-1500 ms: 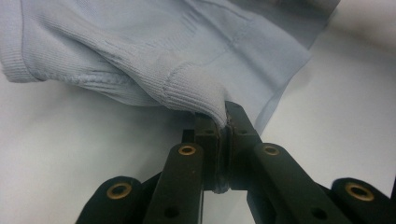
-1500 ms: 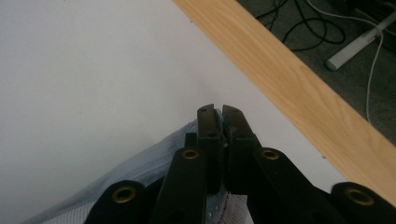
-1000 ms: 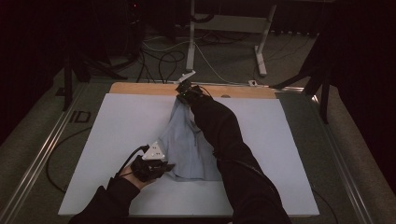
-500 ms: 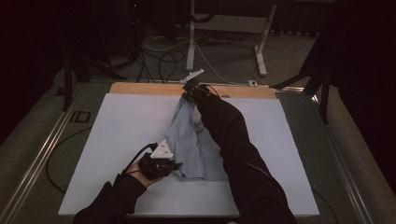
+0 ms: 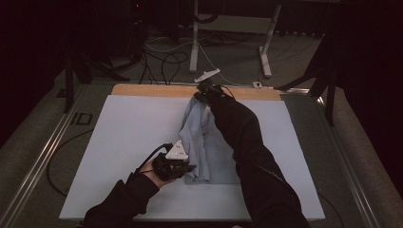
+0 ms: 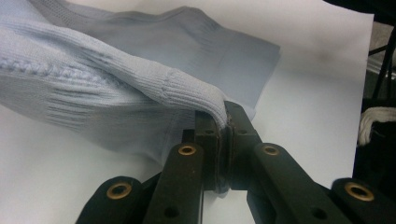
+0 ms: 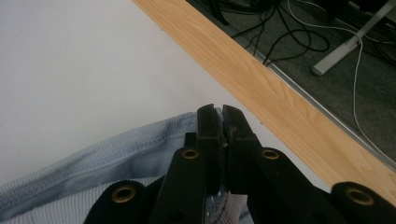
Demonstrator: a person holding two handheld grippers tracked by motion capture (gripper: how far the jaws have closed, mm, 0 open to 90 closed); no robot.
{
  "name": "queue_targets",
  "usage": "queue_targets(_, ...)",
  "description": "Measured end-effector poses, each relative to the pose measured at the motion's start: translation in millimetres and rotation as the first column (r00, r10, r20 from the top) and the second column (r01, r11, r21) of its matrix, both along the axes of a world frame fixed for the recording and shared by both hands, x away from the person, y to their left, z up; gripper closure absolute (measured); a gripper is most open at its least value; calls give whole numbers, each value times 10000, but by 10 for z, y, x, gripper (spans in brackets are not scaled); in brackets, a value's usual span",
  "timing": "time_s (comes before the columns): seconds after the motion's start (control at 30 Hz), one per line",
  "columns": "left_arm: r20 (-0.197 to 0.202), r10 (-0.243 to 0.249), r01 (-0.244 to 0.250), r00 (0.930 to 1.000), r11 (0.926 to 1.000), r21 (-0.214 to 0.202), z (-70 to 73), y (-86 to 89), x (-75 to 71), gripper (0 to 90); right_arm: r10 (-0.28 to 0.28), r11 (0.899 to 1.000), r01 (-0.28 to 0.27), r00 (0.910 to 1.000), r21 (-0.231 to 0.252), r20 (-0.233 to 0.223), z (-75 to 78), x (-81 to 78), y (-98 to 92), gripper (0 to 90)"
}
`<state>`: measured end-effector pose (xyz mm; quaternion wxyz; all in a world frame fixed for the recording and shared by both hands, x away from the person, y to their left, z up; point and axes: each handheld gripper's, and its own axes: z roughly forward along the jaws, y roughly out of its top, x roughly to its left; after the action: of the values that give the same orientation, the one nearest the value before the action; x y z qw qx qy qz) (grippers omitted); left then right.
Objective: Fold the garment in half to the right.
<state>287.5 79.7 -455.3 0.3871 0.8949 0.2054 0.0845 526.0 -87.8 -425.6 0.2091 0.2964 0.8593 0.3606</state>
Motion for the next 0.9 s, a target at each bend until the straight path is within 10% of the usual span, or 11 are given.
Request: queue_targets(0.9, -44, -1113, 1114, 9938, 9926, 487, -99, -696, 82, 870, -406, 9984, 418, 9987, 384, -306, -139, 44, -491, 875)
